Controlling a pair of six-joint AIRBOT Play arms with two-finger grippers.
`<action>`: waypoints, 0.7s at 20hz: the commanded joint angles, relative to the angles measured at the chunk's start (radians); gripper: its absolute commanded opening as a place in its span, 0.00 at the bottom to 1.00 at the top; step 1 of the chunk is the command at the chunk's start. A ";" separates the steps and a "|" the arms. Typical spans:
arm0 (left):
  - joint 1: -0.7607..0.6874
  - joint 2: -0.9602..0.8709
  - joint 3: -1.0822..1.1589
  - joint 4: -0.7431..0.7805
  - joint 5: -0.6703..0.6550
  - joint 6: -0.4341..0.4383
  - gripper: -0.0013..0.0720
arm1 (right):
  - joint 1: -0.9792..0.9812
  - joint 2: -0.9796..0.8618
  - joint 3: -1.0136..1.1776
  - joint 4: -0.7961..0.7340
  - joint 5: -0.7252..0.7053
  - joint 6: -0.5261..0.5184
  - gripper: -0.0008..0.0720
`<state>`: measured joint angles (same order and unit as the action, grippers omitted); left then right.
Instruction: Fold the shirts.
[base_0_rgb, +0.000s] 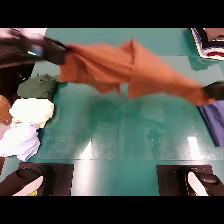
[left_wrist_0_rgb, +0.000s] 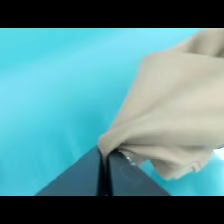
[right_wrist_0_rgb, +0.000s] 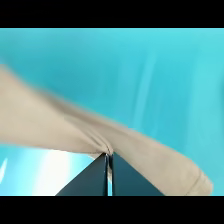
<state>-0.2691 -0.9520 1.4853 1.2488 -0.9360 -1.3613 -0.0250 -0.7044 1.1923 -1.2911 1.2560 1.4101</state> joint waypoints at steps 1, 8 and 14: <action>0.013 0.159 0.089 -0.006 -0.026 0.065 0.05 | -0.044 0.091 0.185 -0.022 0.015 0.001 0.03; 0.013 0.201 0.053 0.008 -0.352 0.097 0.05 | -0.165 0.129 0.148 -0.022 0.113 -0.020 0.03; 0.013 0.123 -0.144 0.034 -0.197 0.094 0.05 | -0.080 -0.089 0.145 -0.019 0.097 -0.024 0.03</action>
<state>-0.2565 -0.7845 1.4250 1.2709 -1.1847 -1.2686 -0.1539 -0.6922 1.3396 -1.3094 1.3617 1.3876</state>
